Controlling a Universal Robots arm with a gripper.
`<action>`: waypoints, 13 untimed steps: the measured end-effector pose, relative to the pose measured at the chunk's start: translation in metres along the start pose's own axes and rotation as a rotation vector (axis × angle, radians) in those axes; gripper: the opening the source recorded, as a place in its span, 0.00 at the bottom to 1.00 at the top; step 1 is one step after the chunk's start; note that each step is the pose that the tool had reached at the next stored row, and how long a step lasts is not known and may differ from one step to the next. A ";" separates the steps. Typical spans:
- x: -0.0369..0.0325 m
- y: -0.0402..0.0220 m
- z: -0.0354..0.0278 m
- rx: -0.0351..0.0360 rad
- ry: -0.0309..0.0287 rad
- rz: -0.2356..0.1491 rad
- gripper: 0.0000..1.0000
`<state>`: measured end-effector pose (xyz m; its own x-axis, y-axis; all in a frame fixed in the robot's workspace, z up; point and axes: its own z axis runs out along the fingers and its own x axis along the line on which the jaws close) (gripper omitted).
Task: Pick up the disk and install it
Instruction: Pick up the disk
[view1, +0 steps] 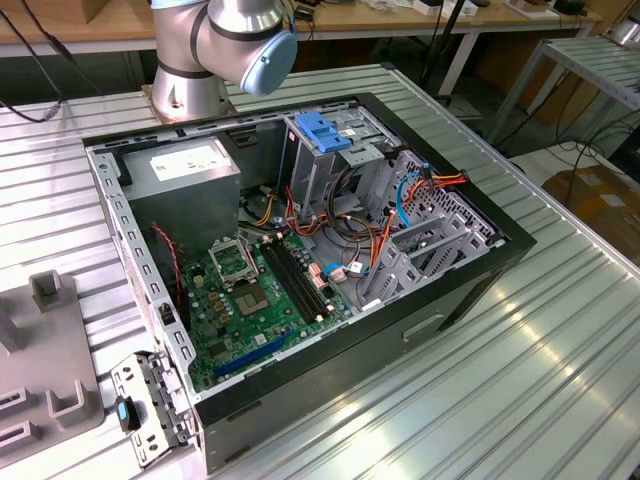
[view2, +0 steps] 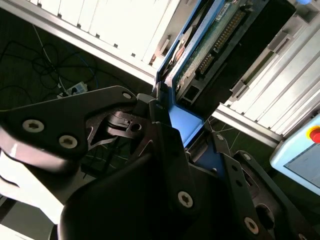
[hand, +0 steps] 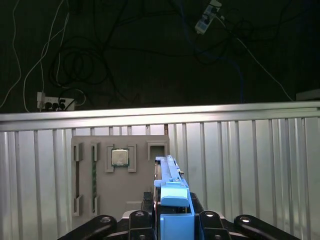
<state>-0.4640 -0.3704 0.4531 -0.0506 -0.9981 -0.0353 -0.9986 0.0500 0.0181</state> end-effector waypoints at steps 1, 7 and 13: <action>0.0000 0.0000 -0.0002 -0.0001 0.0000 0.000 0.37; -0.0001 -0.0003 -0.0024 -0.0007 0.0001 0.000 0.37; -0.0002 -0.0005 -0.0045 -0.0015 0.0001 0.000 0.37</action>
<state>-0.4634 -0.3704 0.4576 -0.0507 -0.9981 -0.0351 -0.9986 0.0500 0.0196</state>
